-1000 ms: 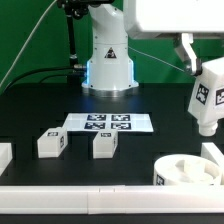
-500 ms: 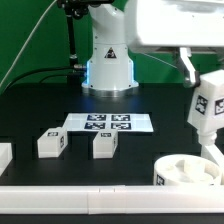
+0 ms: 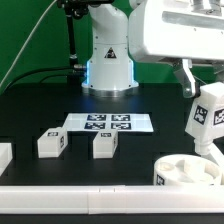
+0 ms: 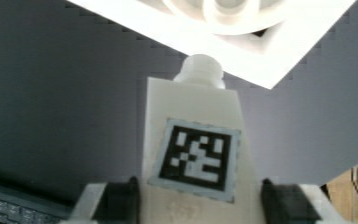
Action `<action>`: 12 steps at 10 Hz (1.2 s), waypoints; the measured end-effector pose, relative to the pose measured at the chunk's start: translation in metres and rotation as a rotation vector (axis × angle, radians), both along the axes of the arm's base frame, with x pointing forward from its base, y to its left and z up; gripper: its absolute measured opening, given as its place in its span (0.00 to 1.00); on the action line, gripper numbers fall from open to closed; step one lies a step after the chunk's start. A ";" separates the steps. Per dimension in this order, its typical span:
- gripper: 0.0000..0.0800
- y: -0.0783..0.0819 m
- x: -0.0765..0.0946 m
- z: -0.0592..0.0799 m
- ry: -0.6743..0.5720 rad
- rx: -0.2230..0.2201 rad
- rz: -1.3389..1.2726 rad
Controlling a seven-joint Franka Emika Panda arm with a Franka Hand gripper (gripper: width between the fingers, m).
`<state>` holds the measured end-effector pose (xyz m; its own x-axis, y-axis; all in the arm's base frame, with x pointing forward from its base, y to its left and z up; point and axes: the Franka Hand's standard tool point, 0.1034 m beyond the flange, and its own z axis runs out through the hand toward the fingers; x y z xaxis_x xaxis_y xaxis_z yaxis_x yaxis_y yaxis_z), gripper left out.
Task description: Assemble stool
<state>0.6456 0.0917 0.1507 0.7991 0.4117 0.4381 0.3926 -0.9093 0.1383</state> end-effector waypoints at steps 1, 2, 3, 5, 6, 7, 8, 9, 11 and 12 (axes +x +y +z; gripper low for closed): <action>0.40 0.001 -0.001 -0.003 -0.006 0.002 0.001; 0.40 0.008 -0.008 -0.014 -0.047 0.010 0.014; 0.40 0.008 -0.019 -0.032 -0.053 0.003 0.022; 0.40 0.013 -0.024 -0.040 -0.046 -0.017 0.041; 0.40 0.019 -0.026 -0.043 -0.045 -0.015 0.043; 0.40 0.018 -0.026 -0.043 -0.044 -0.015 0.040; 0.40 0.018 -0.026 -0.045 -0.043 -0.015 0.040; 0.40 0.017 -0.024 -0.048 -0.043 -0.017 0.040; 0.40 0.014 -0.023 -0.048 -0.047 -0.017 0.038; 0.40 0.012 -0.023 -0.048 -0.046 -0.020 0.039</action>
Offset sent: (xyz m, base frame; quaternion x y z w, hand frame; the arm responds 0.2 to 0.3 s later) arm -0.0164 -0.0236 -0.0288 -0.1037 -0.0017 -0.0956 0.9900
